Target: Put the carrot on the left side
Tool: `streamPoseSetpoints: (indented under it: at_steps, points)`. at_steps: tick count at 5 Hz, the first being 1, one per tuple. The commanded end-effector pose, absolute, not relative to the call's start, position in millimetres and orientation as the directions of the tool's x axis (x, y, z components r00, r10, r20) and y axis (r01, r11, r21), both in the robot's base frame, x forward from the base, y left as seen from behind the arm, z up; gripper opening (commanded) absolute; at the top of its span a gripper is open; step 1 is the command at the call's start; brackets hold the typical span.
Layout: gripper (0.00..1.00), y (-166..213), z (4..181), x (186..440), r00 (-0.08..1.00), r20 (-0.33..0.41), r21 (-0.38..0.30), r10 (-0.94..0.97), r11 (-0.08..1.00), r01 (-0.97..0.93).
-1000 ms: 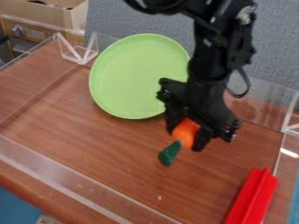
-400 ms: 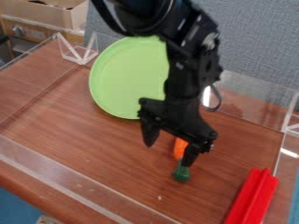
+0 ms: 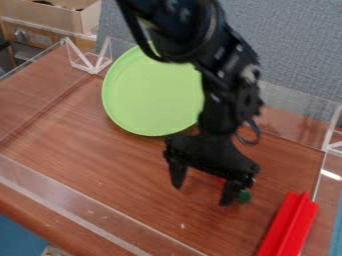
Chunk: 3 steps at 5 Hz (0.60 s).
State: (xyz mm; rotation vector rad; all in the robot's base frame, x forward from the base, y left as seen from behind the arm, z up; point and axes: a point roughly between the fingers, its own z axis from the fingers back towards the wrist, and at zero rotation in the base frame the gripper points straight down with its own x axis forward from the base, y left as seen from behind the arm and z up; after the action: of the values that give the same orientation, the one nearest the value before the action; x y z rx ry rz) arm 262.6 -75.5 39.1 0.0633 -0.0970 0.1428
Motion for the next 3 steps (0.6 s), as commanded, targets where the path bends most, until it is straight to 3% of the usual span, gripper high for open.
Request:
streamPoseSetpoints:
  at_steps: [1, 2, 3]
  points:
    - [1.0, -102.8, 54.4, 277.5, 0.964, 0.17, 0.019, 0.203, 0.978, -0.209]
    - [1.0, -110.1, 57.1, 296.1, 0.961, 0.191, -0.004, 0.201, 0.979, -0.204]
    - [1.0, -103.4, 51.9, 293.0, 0.96, 0.183, 0.014, 0.214, 0.975, -0.22]
